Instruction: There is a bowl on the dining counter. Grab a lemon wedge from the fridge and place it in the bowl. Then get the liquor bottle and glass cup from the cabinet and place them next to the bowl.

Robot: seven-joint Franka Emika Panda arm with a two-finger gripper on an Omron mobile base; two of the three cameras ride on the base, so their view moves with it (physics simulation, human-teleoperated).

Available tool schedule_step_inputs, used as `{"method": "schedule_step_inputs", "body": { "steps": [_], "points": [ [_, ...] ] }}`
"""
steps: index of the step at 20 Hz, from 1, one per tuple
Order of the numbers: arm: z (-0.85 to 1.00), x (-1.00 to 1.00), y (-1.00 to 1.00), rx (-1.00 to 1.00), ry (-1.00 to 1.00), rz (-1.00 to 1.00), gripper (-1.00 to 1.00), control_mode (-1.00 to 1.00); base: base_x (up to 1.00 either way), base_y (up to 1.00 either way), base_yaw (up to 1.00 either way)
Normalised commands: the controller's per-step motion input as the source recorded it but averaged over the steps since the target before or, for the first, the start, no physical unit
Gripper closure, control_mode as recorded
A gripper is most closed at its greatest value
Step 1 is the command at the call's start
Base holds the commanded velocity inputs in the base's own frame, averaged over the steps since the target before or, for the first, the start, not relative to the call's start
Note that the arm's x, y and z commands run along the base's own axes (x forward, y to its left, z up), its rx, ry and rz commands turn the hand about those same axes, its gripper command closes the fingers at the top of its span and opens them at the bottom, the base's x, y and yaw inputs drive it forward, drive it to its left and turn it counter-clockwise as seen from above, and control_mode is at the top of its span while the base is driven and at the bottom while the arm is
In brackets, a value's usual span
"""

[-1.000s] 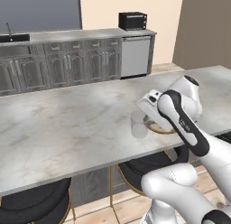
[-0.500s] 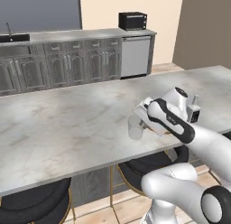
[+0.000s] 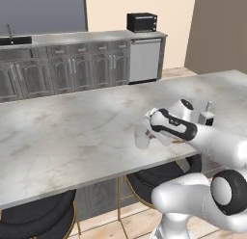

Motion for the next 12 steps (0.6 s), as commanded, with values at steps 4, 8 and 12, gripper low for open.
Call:
{"method": "schedule_step_inputs", "body": {
  "steps": [4, 8, 12],
  "points": [
    [-0.20, 0.46, -0.01, 0.00, 0.00, 0.00, 1.00, -1.00, 0.00, 0.00, 0.00],
    [-0.24, 0.41, -0.01, 0.00, 0.01, 0.00, 1.00, -1.00, 0.00, 0.00, 0.00],
    [-0.29, 0.38, -0.05, 0.00, 0.01, 0.00, 1.00, -1.00, 0.00, 0.00, 0.00]
  ]
}}
